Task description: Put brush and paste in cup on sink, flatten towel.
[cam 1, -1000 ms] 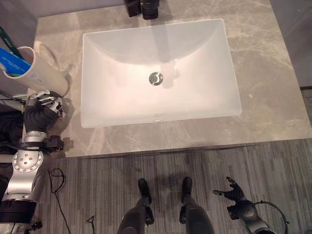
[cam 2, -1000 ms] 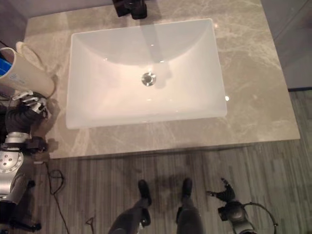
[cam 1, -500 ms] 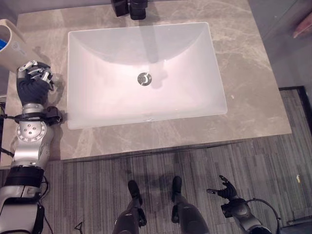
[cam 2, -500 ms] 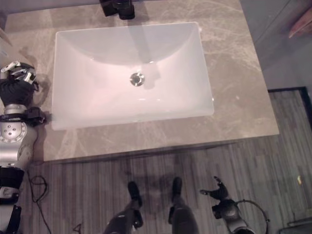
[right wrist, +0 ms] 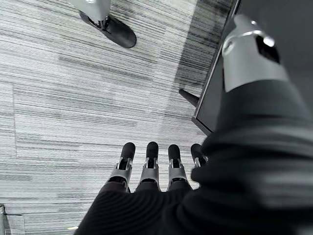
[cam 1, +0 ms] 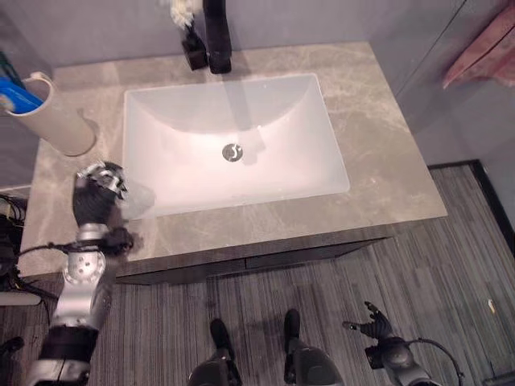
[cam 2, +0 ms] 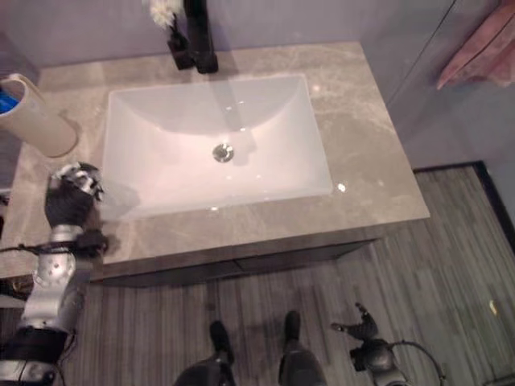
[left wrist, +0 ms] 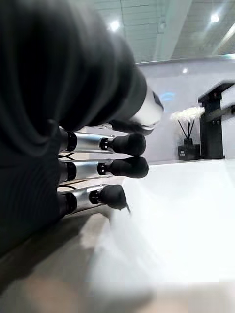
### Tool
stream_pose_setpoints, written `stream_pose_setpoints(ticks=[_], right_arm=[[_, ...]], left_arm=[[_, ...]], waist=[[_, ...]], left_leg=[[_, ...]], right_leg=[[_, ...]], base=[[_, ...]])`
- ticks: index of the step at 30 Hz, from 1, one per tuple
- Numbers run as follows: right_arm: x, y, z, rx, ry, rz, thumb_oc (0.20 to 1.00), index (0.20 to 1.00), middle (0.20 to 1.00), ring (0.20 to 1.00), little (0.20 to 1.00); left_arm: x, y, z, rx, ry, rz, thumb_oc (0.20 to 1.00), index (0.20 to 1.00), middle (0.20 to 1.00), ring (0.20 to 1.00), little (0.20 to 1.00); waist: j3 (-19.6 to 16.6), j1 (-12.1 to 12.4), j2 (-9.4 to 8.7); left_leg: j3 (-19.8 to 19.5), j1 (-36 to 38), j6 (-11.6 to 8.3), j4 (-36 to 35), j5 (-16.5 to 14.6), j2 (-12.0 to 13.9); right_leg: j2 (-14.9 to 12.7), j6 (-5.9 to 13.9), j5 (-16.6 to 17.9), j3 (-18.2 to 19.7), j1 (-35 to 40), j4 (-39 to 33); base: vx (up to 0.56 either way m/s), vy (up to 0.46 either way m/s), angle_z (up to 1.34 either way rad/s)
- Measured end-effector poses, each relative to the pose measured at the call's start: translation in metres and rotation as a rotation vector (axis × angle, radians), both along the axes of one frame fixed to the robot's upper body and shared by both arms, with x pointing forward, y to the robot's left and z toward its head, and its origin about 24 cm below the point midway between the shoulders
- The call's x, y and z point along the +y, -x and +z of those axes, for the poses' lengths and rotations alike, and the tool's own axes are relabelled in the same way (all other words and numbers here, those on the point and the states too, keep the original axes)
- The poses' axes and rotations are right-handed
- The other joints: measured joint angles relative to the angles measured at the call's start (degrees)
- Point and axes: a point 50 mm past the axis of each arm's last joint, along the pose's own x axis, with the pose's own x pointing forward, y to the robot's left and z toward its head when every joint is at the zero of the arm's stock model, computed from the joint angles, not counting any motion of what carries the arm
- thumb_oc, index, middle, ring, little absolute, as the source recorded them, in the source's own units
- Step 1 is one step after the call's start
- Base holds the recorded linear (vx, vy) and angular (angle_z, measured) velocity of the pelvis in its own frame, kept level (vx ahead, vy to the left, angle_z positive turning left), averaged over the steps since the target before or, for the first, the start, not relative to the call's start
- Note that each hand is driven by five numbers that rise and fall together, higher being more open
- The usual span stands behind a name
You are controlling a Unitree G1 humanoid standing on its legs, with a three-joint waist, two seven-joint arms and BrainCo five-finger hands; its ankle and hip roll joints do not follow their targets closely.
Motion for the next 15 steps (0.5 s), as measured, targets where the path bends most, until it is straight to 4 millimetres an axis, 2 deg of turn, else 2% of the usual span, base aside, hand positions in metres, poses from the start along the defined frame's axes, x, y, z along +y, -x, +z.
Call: stream_pose_setpoints(ticks=[4, 7, 9, 10, 11, 12, 13, 14, 15], right_arm=[[-0.008, 0.025, -0.007, 0.055, 0.002, -0.062, 1.000, 1.000, 1.000, 1.000, 1.000], [-0.012, 0.032, -0.008, 0.063, 0.002, -0.091, 1.000, 1.000, 1.000, 1.000, 1.000], [-0.016, 0.034, -0.008, 0.067, 0.005, -0.106, 1.000, 1.000, 1.000, 1.000, 1.000], [-0.016, 0.036, -0.008, 0.073, 0.005, -0.107, 1.000, 1.000, 1.000, 1.000, 1.000], [-0.018, 0.039, -0.009, 0.076, 0.006, -0.120, 1.000, 1.000, 1.000, 1.000, 1.000], [-0.018, 0.042, -0.009, 0.080, 0.005, -0.126, 1.000, 1.000, 1.000, 1.000, 1.000], [-0.017, 0.047, -0.011, 0.094, 0.002, -0.131, 1.000, 1.000, 1.000, 1.000, 1.000], [-0.018, 0.059, -0.014, 0.121, -0.007, -0.166, 1.000, 1.000, 1.000, 1.000, 1.000], [-0.017, 0.069, -0.018, 0.152, -0.011, -0.177, 1.000, 1.000, 1.000, 1.000, 1.000]], left_arm=[[-0.003, 0.013, -0.021, 0.066, 0.020, -0.024, 0.200, 0.200, 0.200, 0.200, 0.200], [-0.006, 0.017, -0.029, 0.089, 0.036, -0.036, 0.200, 0.200, 0.200, 0.200, 0.200], [-0.009, 0.016, -0.031, 0.095, 0.029, -0.054, 0.200, 0.200, 0.200, 0.200, 0.200], [-0.010, 0.016, -0.031, 0.095, 0.018, -0.059, 0.200, 0.200, 0.200, 0.200, 0.200], [-0.012, 0.016, -0.033, 0.101, 0.012, -0.069, 0.200, 0.200, 0.200, 0.200, 0.200], [-0.013, 0.016, -0.033, 0.103, 0.012, -0.070, 0.200, 0.200, 0.200, 0.200, 0.200], [-0.012, 0.017, -0.035, 0.109, 0.013, -0.070, 0.200, 0.200, 0.200, 0.200, 0.200], [-0.012, 0.019, -0.043, 0.139, 0.014, -0.064, 0.200, 0.200, 0.200, 0.200, 0.200], [-0.012, 0.022, -0.051, 0.178, 0.015, -0.066, 0.200, 0.200, 0.200, 0.200, 0.200]], waist=[[-2.46, 0.93, 0.96], [-3.11, 0.82, 2.04], [-3.25, 0.61, 3.32], [-3.29, 0.58, 3.39], [-3.16, 0.54, 4.11], [-3.26, 0.59, 4.03], [-3.53, 0.71, 3.80], [-3.44, 0.99, 3.53], [-3.58, 0.74, 3.60]], left_leg=[[-0.20, 1.58, 0.51, -0.02, -0.76, -0.86], [-0.70, 2.78, 1.49, -0.05, -1.38, -2.03], [-1.45, 3.71, 2.08, -0.06, -1.59, -1.66], [-1.59, 4.13, 2.42, -0.06, -1.74, -1.93], [-1.83, 5.25, 3.36, -0.06, -2.18, -2.10], [-1.88, 5.79, 3.81, -0.05, -2.38, -2.48], [-1.71, 5.85, 4.26, 0.09, -2.46, -3.25], [-3.55, 5.35, 6.39, 1.54, -3.53, -4.57], [-3.64, 6.02, 6.94, 1.09, -3.44, -4.72]], right_leg=[[-0.88, 0.55, -0.13, -0.29, 1.74, 0.07], [-2.22, 1.39, -0.92, -0.73, 1.76, 3.27], [-3.05, 2.48, -2.09, -0.82, -0.15, 9.69], [-3.41, 2.60, -2.18, -0.74, -0.60, 12.14], [-4.83, 3.18, -2.53, -0.19, -4.38, 22.20], [-5.91, 3.57, -2.42, 0.45, -6.79, 27.35], [-7.17, 3.96, -2.13, 0.58, -8.60, 30.60], [-9.07, 4.29, 0.22, -0.19, -10.23, 35.23], [-9.46, 4.70, 1.22, 0.43, -12.02, 36.91]], base=[[-0.02, 0.131, 0.05], [-0.04, 0.199, 0.08], [-0.03, 0.199, 0.13], [-0.02, 0.123, 0.15], [-0.03, 0.216, 0.12], [-0.02, 0.153, 0.17], [-0.01, 0.196, 0.18], [0.04, 0.086, 0.24], [0.07, 0.117, 0.12]])
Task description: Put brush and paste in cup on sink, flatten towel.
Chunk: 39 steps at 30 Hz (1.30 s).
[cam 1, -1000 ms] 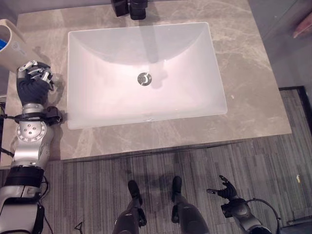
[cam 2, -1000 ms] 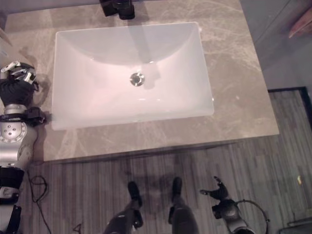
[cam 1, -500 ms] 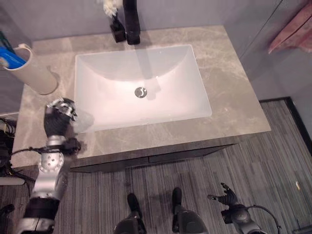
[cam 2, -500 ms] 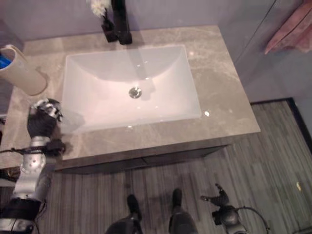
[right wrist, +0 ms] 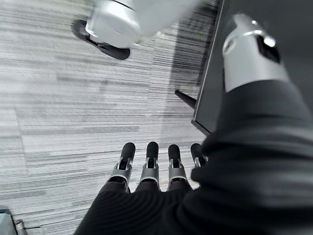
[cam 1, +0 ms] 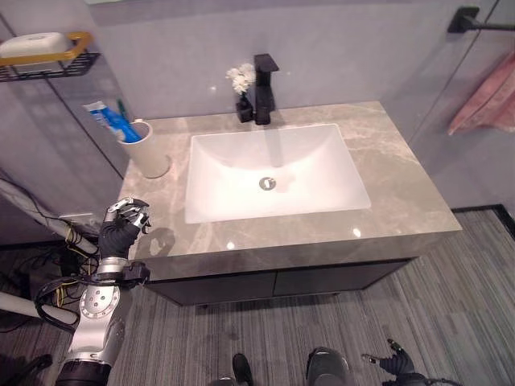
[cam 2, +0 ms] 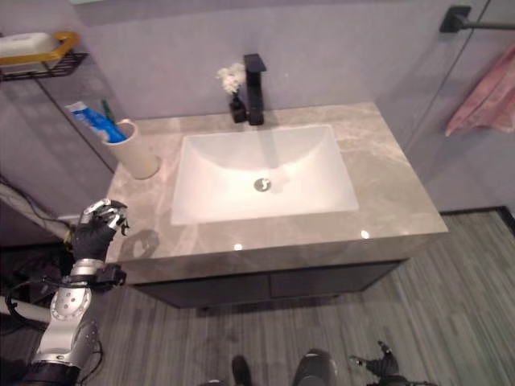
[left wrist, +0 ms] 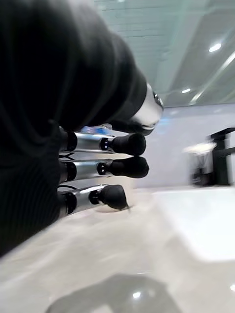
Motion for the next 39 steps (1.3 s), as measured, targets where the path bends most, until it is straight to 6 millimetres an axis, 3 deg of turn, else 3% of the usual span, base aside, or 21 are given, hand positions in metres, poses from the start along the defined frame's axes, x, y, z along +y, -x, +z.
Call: stream_pose_setpoints(ticks=[1, 2, 4, 5, 8, 10, 13, 14, 16, 18, 20, 22, 23, 24, 26, 27, 30, 33, 34, 39], right_arm=[[0.004, 0.005, -0.003, 0.020, -0.012, -0.004, 1.000, 1.000, 1.000, 1.000, 1.000], [0.007, 0.002, -0.004, 0.018, -0.018, 0.004, 1.000, 1.000, 1.000, 1.000, 1.000], [0.009, 0.004, -0.005, 0.031, -0.031, 0.009, 1.000, 1.000, 1.000, 1.000, 1.000], [0.008, 0.005, -0.007, 0.045, -0.031, 0.007, 1.000, 1.000, 1.000, 1.000, 1.000], [0.010, 0.002, -0.007, 0.046, -0.037, 0.010, 1.000, 1.000, 1.000, 1.000, 1.000], [0.011, -0.001, -0.007, 0.040, -0.038, 0.013, 1.000, 1.000, 1.000, 1.000, 1.000], [0.013, -0.002, -0.008, 0.047, -0.039, 0.018, 1.000, 1.000, 1.000, 1.000, 1.000], [0.011, -0.002, -0.007, 0.047, -0.034, 0.017, 1.000, 1.000, 1.000, 1.000, 1.000], [0.008, -0.013, -0.002, 0.011, -0.014, 0.033, 1.000, 1.000, 1.000, 1.000, 1.000], [0.008, -0.023, 0.002, -0.025, -0.001, 0.053, 1.000, 1.000, 1.000, 1.000, 1.000], [0.011, -0.039, 0.007, -0.082, 0.000, 0.078, 1.000, 1.000, 1.000, 1.000, 1.000], [0.008, -0.053, 0.014, -0.130, 0.014, 0.105, 1.000, 1.000, 1.000, 1.000, 1.000], [0.007, -0.058, 0.017, -0.148, 0.026, 0.108, 1.000, 1.000, 1.000, 1.000, 1.000], [0.008, -0.059, 0.017, -0.152, 0.031, 0.110, 1.000, 1.000, 1.000, 1.000, 1.000], [0.006, -0.059, 0.018, -0.153, 0.040, 0.108, 1.000, 1.000, 1.000, 1.000, 1.000], [0.004, -0.063, 0.019, -0.156, 0.052, 0.103, 1.000, 1.000, 1.000, 1.000, 1.000], [0.002, -0.062, 0.018, -0.136, 0.067, 0.101, 1.000, 1.000, 1.000, 1.000, 1.000], [-0.010, -0.048, 0.015, -0.074, 0.098, 0.081, 1.000, 1.000, 1.000, 1.000, 1.000], [-0.010, -0.043, 0.012, -0.047, 0.094, 0.073, 1.000, 1.000, 1.000, 1.000, 1.000], [-0.004, -0.015, 0.001, 0.029, 0.065, 0.031, 1.000, 1.000, 1.000, 1.000, 1.000]], left_arm=[[0.003, 0.001, 0.000, -0.001, 0.007, 0.016, 0.200, 0.200, 0.200, 0.200, 0.200], [0.005, 0.001, 0.000, 0.001, 0.000, 0.020, 0.200, 0.200, 0.200, 0.200, 0.200], [0.009, 0.002, 0.002, 0.007, -0.029, 0.018, 0.200, 0.200, 0.200, 0.200, 0.200], [0.009, 0.003, 0.001, 0.012, -0.028, 0.023, 0.200, 0.200, 0.200, 0.200, 0.200], [0.010, 0.003, 0.001, 0.015, -0.027, 0.030, 0.200, 0.200, 0.200, 0.200, 0.200], [0.010, 0.003, 0.000, 0.016, -0.024, 0.031, 0.200, 0.200, 0.200, 0.200, 0.200], [0.008, 0.004, -0.003, 0.019, -0.008, 0.033, 0.200, 0.200, 0.200, 0.200, 0.200], [0.006, 0.005, -0.005, 0.022, 0.004, 0.034, 0.200, 0.200, 0.200, 0.200, 0.200], [0.002, 0.005, -0.006, 0.023, 0.009, 0.019, 0.200, 0.200, 0.200, 0.200, 0.200], [0.002, 0.002, -0.002, 0.007, 0.010, 0.015, 0.200, 0.200, 0.200, 0.200, 0.200], [0.000, -0.002, 0.002, -0.014, 0.022, 0.010, 0.200, 0.200, 0.200, 0.200, 0.200], [-0.001, -0.004, 0.004, -0.025, 0.026, 0.009, 0.200, 0.200, 0.200, 0.200, 0.200], [-0.003, -0.011, 0.011, -0.052, 0.029, -0.001, 0.200, 0.200, 0.200, 0.200, 0.200], [-0.004, -0.014, 0.015, -0.068, 0.024, -0.008, 0.200, 0.200, 0.200, 0.200, 0.200], [-0.004, -0.014, 0.018, -0.086, 0.019, -0.007, 0.200, 0.200, 0.200, 0.200, 0.200], [-0.003, -0.013, 0.017, -0.082, 0.019, 0.002, 0.200, 0.200, 0.200, 0.200, 0.200], [0.001, -0.007, 0.011, -0.062, 0.024, 0.031, 0.200, 0.200, 0.200, 0.200, 0.200], [0.000, -0.002, 0.006, -0.052, 0.036, 0.037, 0.200, 0.200, 0.200, 0.200, 0.200], [0.001, 0.000, 0.006, -0.053, 0.042, 0.044, 0.200, 0.200, 0.200, 0.200, 0.200], [0.018, 0.024, -0.002, -0.021, 0.029, 0.100, 0.200, 0.200, 0.200, 0.200, 0.200]], waist=[[0.15, 0.18, -0.03], [0.22, 0.07, -0.12], [0.74, 0.25, -1.35], [0.64, 0.50, -1.80], [0.90, 0.25, -2.18], [0.63, -0.01, -2.77], [-0.25, 0.06, -3.40], [-0.66, -0.04, -2.89], [-1.05, -0.17, -0.83], [-1.33, -0.01, -0.29], [-1.40, -0.05, -1.71], [-1.39, 0.35, -1.51], [-0.88, 0.31, -2.20], [-0.55, 0.56, -3.36], [-0.34, 1.55, -3.41], [-0.05, 1.82, -3.30], [0.66, 2.30, -2.22], [1.15, 2.65, 1.63], [1.71, 2.81, 1.30], [1.47, 3.15, -0.07]], left_leg=[[-0.62, -0.40, 0.88, 0.21, 0.28, 0.20], [-0.69, -0.78, 1.23, 0.20, 0.15, 0.31], [1.01, -1.18, 1.61, 0.24, 0.38, -0.03], [1.86, -1.23, 1.72, 0.11, 0.27, -0.11], [2.05, -0.97, 1.59, -0.02, -0.05, -0.19], [1.91, -0.10, 1.09, -0.71, -0.30, -0.81], [1.62, 2.02, -1.42, -0.68, -2.03, -0.82], [1.45, 2.45, -2.29, -0.66, -2.55, -0.10], [0.88, 2.61, -5.31, 1.42, -3.84, 2.84], [0.30, 2.57, -6.56, 3.33, -4.28, 4.46], [0.39, -1.43, -8.26, 12.50, -5.30, 5.23], [-0.11, -2.91, -9.11, 16.44, -5.29, 6.34], [0.51, -5.94, -11.27, 21.12, -5.77, 7.73], [3.46, -6.56, -11.31, 20.45, -6.63, 8.86], [2.29, -6.46, -12.15, 14.11, -5.75, 9.57], [-1.57, -6.99, -12.21, 11.57, -5.56, 9.23], [-4.17, -8.39, -11.93, 5.67, -0.60, 11.78], [-4.50, -9.02, -10.84, 4.59, 1.71, 13.74], [-5.12, -8.42, -11.54, 3.75, 3.08, 12.65], [-2.38, -4.08, -8.25, -0.76, 3.74, 6.16]], right_leg=[[2.53, 1.25, -4.62, 3.39, -1.83, 0.08], [3.32, 1.37, -5.57, 3.38, -2.21, -1.93], [3.20, 1.60, -5.58, -1.52, -3.44, -7.91], [1.84, 1.64, -5.46, -8.36, -3.51, -11.02], [2.18, 2.95, -4.74, -10.85, -4.46, -13.99], [2.65, 1.58, -3.57, -11.24, -2.57, -19.13], [4.16, -0.81, -2.04, -11.11, 1.84, -23.78], [5.35, -3.99, -0.61, -11.24, 3.09, -25.37], [8.67, -6.60, -0.47, -12.82, 6.15, -28.03], [10.16, -8.28, -1.80, -13.18, 7.00, -28.07], [10.03, -8.58, -2.51, -13.64, 8.44, -29.15], [10.65, -8.71, -3.95, -13.60, 8.87, -28.84], [10.12, -10.22, -4.08, -14.49, 9.81, -30.14], [10.32, -11.31, -3.96, -14.72, 11.17, -32.08], [11.20, -11.46, -3.50, -14.29, 11.44, -32.87], [11.50, -11.31, -3.53, -13.42, 11.29, -33.04], [12.44, -9.82, -4.24, -10.96, 11.12, -32.29], [13.81, -8.37, -4.89, -8.94, 10.31, -31.10], [12.68, -7.58, -4.77, -7.70, 10.16, -30.31], [6.95, -3.68, -2.90, -5.63, 11.74, -31.76]], base=[[0.10, 0.088, 0.12], [0.12, 0.050, 0.08], [0.13, 0.019, -0.05], [0.15, 0.003, -0.26], [0.13, -0.079, -0.06], [0.18, -0.083, 0.04], [0.26, -0.121, 0.04], [0.17, -0.114, 0.04], [0.11, -0.106, 0.03], [0.07, -0.109, 0.04], [0.00, -0.074, 0.06], [0.10, -0.036, 0.09], [0.13, 0.035, 0.37], [0.07, 0.101, 0.29], [0.03, 0.087, -0.10], [0.08, 0.159, -0.37], [0.09, 0.170, -0.53], [0.08, 0.186, -0.54], [0.08, 0.206, -0.28], [0.06, 0.198, -0.08]])
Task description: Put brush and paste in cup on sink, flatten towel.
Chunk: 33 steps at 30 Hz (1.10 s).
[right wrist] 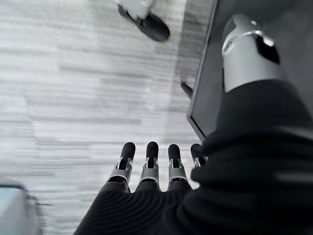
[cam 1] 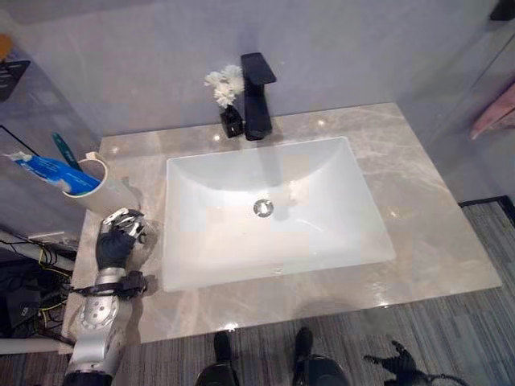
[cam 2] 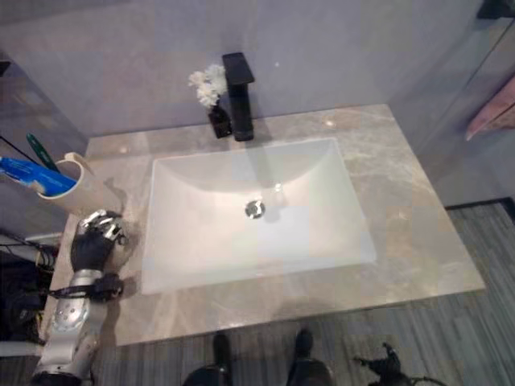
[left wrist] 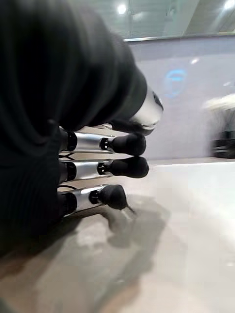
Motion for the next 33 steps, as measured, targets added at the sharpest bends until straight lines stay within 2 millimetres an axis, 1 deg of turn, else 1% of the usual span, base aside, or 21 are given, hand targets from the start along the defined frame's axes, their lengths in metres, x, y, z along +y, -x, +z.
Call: stream_pose_setpoints(ticks=[2, 4, 5, 7, 10, 13, 16, 19, 22, 33], right_arm=[[0.005, -0.002, -0.001, -0.005, -0.014, 0.003, 1.000, 1.000, 1.000, 1.000, 1.000], [0.011, -0.010, -0.001, -0.026, -0.032, 0.023, 1.000, 1.000, 1.000, 1.000, 1.000], [0.013, -0.015, 0.000, -0.037, -0.040, 0.032, 1.000, 1.000, 1.000, 1.000, 1.000], [0.014, -0.020, 0.001, -0.048, -0.043, 0.049, 1.000, 1.000, 1.000, 1.000, 1.000], [0.014, -0.024, 0.002, -0.054, -0.040, 0.060, 1.000, 1.000, 1.000, 1.000, 1.000], [0.014, -0.022, 0.002, -0.046, -0.041, 0.058, 1.000, 1.000, 1.000, 1.000, 1.000], [0.013, -0.015, -0.001, -0.022, -0.040, 0.050, 1.000, 1.000, 1.000, 1.000, 1.000], [0.012, -0.008, -0.003, -0.004, -0.039, 0.044, 1.000, 1.000, 1.000, 1.000, 1.000], [0.012, -0.008, -0.002, -0.007, -0.038, 0.046, 1.000, 1.000, 1.000, 1.000, 1.000], [0.012, -0.007, -0.002, -0.003, -0.038, 0.044, 1.000, 1.000, 1.000, 1.000, 1.000]], left_arm=[[0.002, 0.003, -0.001, 0.005, -0.002, 0.009, 0.200, 0.200, 0.200, 0.200, 0.200], [0.002, 0.005, -0.001, 0.008, -0.004, 0.005, 0.200, 0.200, 0.200, 0.200, 0.200], [0.002, 0.004, -0.001, 0.007, -0.005, 0.002, 0.200, 0.200, 0.200, 0.200, 0.200], [0.002, 0.005, -0.002, 0.010, -0.005, 0.000, 0.200, 0.200, 0.200, 0.200, 0.200], [0.002, 0.007, -0.002, 0.013, -0.007, -0.003, 0.200, 0.200, 0.200, 0.200, 0.200], [0.002, 0.007, -0.002, 0.014, -0.008, -0.006, 0.200, 0.200, 0.200, 0.200, 0.200], [0.002, 0.008, -0.003, 0.020, -0.008, -0.005, 0.200, 0.200, 0.200, 0.200, 0.200], [0.003, 0.009, -0.005, 0.026, -0.008, -0.001, 0.200, 0.200, 0.200, 0.200, 0.200], [0.005, 0.008, -0.003, 0.026, -0.019, 0.005, 0.200, 0.200, 0.200, 0.200, 0.200], [0.010, 0.000, 0.001, 0.021, -0.040, 0.030, 0.200, 0.200, 0.200, 0.200, 0.200]], waist=[[-0.02, 0.19, -0.03], [-0.09, 0.91, -0.06], [-0.10, 1.35, -0.09], [-0.21, 1.56, -0.25], [-0.84, 1.57, -0.53], [-1.48, 1.57, -0.79], [-2.39, 1.49, -1.04], [-3.11, 1.41, -1.01], [-3.27, 1.45, -0.94], [-3.21, 1.18, -1.01]], left_leg=[[0.07, 0.75, 0.44, 0.01, -0.29, -0.97], [0.24, 1.23, 0.80, 0.00, -0.77, -1.70], [0.48, 1.22, 0.84, 0.01, -0.81, -1.79], [0.56, 1.47, 0.85, 0.00, -0.92, -1.81], [0.82, 1.59, 0.74, -0.01, -1.05, -1.62], [0.92, 1.51, 0.73, -0.03, -1.06, -1.60], [0.45, 0.84, 0.78, -0.04, -1.09, -1.72], [-0.44, -0.25, 0.66, -0.04, -0.97, -1.78], [-0.51, -1.31, 0.65, -0.01, -0.67, -1.75], [-0.72, -1.34, 0.60, -0.02, -0.70, -1.69]], right_leg=[[-0.69, 0.77, 0.45, 0.14, 1.15, -0.98], [-1.23, 1.27, 0.76, 0.46, 1.96, -1.87], [-1.28, 1.68, 1.02, 0.63, 2.02, -2.25], [-1.34, 1.83, 1.27, 0.60, 2.75, -3.20], [-1.20, 1.85, 1.28, 0.69, 2.83, -3.47], [-1.23, 1.88, 1.30, 0.70, 2.79, -3.57], [-1.29, 1.93, 1.47, 0.55, 2.49, -3.97], [-1.30, 1.87, 1.72, -0.50, 2.19, -4.55], [-1.24, 1.80, 1.97, -0.69, 1.19, -4.60], [-1.12, 1.97, 2.13, -0.96, 1.55, -5.08]], base=[[0.02, 0.104, 0.05], [0.00, 0.075, -0.01], [-0.01, 0.072, -0.06], [-0.01, 0.059, -0.03], [-0.01, 0.027, -0.04], [0.00, 0.000, 0.00], [-0.01, 0.003, 0.05], [-0.02, -0.002, 0.12], [-0.01, -0.004, 0.03], [0.00, -0.007, 0.01]])
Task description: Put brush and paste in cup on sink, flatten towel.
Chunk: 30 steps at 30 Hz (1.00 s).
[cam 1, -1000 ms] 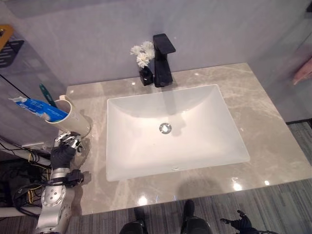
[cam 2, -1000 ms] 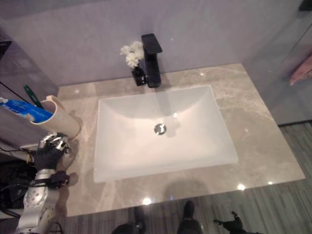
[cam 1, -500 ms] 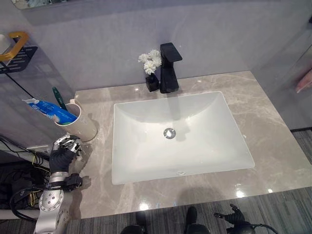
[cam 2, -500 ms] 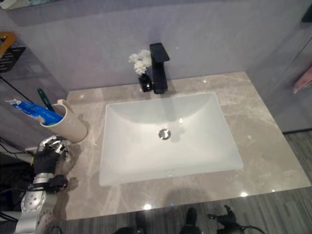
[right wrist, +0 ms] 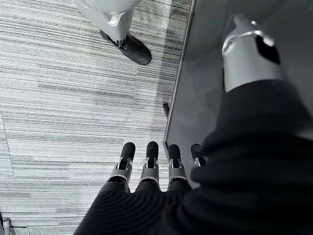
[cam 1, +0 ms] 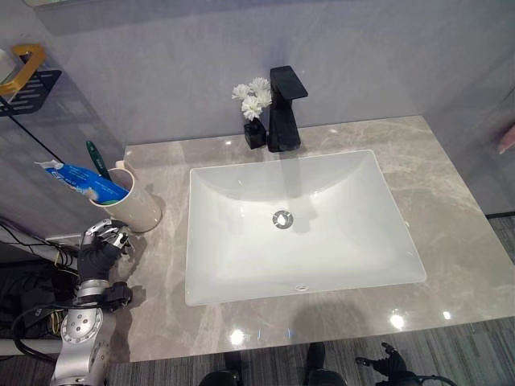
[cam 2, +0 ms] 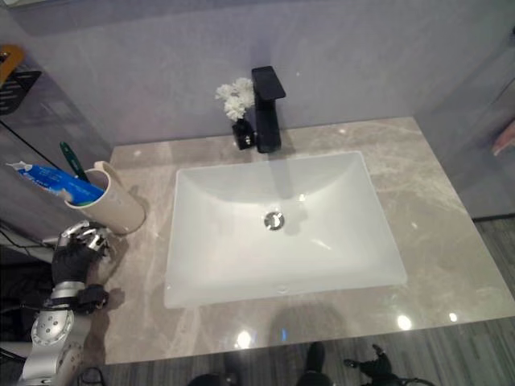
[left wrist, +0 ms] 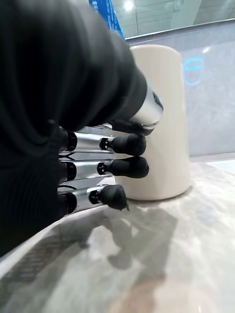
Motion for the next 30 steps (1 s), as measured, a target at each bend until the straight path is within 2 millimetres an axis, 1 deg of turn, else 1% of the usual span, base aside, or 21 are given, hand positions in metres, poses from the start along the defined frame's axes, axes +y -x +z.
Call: stream_pose_setpoints(ticks=[4, 9, 12, 15, 18, 22, 28, 30], right_arm=[[0.000, -0.001, 0.001, -0.005, 0.000, 0.001, 1.000, 1.000, 1.000, 1.000, 1.000], [0.000, -0.001, 0.001, -0.008, 0.000, 0.002, 1.000, 1.000, 1.000, 1.000, 1.000], [0.001, -0.004, 0.002, -0.022, -0.003, 0.007, 1.000, 1.000, 1.000, 1.000, 1.000], [0.002, -0.008, 0.003, -0.038, -0.005, 0.013, 1.000, 1.000, 1.000, 1.000, 1.000], [0.002, -0.009, 0.004, -0.043, -0.006, 0.015, 1.000, 1.000, 1.000, 1.000, 1.000], [0.005, -0.014, 0.004, -0.053, -0.008, 0.037, 1.000, 1.000, 1.000, 1.000, 1.000], [0.007, -0.019, 0.006, -0.074, -0.012, 0.044, 1.000, 1.000, 1.000, 1.000, 1.000], [0.007, -0.020, 0.007, -0.081, -0.013, 0.046, 1.000, 1.000, 1.000, 1.000, 1.000]], left_arm=[[0.002, -0.003, 0.002, -0.005, -0.002, 0.007, 0.200, 0.200, 0.200, 0.200, 0.200], [0.010, -0.006, 0.011, -0.007, -0.056, 0.013, 0.200, 0.200, 0.200, 0.200, 0.200], [0.012, -0.012, 0.019, -0.033, -0.071, 0.013, 0.200, 0.200, 0.200, 0.200, 0.200], [0.011, -0.020, 0.029, -0.072, -0.080, 0.015, 0.200, 0.200, 0.200, 0.200, 0.200], [0.013, -0.023, 0.035, -0.087, -0.092, 0.018, 0.200, 0.200, 0.200, 0.200, 0.200], [0.008, -0.034, 0.049, -0.145, -0.091, 0.002, 0.200, 0.200, 0.200, 0.200, 0.200], [0.007, -0.036, 0.053, -0.157, -0.092, -0.001, 0.200, 0.200, 0.200, 0.200, 0.200], [0.007, -0.038, 0.055, -0.165, -0.091, 0.001, 0.200, 0.200, 0.200, 0.200, 0.200]], waist=[[0.10, -0.03, -0.21], [0.78, -0.23, -1.15], [1.42, -0.43, -1.54], [1.88, -0.76, -1.57], [2.05, -1.38, -1.73], [3.95, -1.43, -1.92], [4.19, -2.66, -1.73], [4.48, -2.71, -1.61]], left_leg=[[-0.06, -1.01, 0.00, -0.01, 0.00, 0.01], [-0.07, -1.86, -0.19, 0.00, 0.18, 0.07], [-0.10, -2.57, -0.20, 0.00, 0.18, 0.08], [-0.11, -3.57, -0.22, 0.01, 0.26, 0.10], [0.11, -3.78, -0.24, 0.02, 0.30, 0.17], [0.29, -3.85, -0.25, 0.02, 0.29, 0.30], [0.45, -3.89, -0.33, 0.01, 0.23, 0.53], [0.64, -4.04, -0.33, 0.01, 0.23, 0.57]], right_leg=[[0.00, 0.03, 0.01, 0.01, -0.94, 0.00], [0.07, -0.01, 0.33, 0.02, -1.81, -0.01], [0.08, 0.03, 0.29, 0.02, -2.52, -0.02], [0.14, -0.05, 0.46, 0.02, -3.48, -0.01], [0.24, -0.06, 0.46, 0.11, -3.83, -0.01], [0.35, -0.05, 0.45, 0.27, -4.04, -0.01], [0.61, -0.04, 0.37, 0.45, -4.22, -0.02], [0.65, -0.04, 0.38, 0.75, -4.56, -0.02]], base=[[0.00, 0.000, 0.00], [0.00, 0.000, 0.00], [0.00, 0.000, 0.00], [0.00, 0.000, 0.00], [0.01, 0.000, -0.03], [0.00, 0.000, 0.00], [0.02, 0.000, -0.01], [0.02, 0.000, -0.05]])
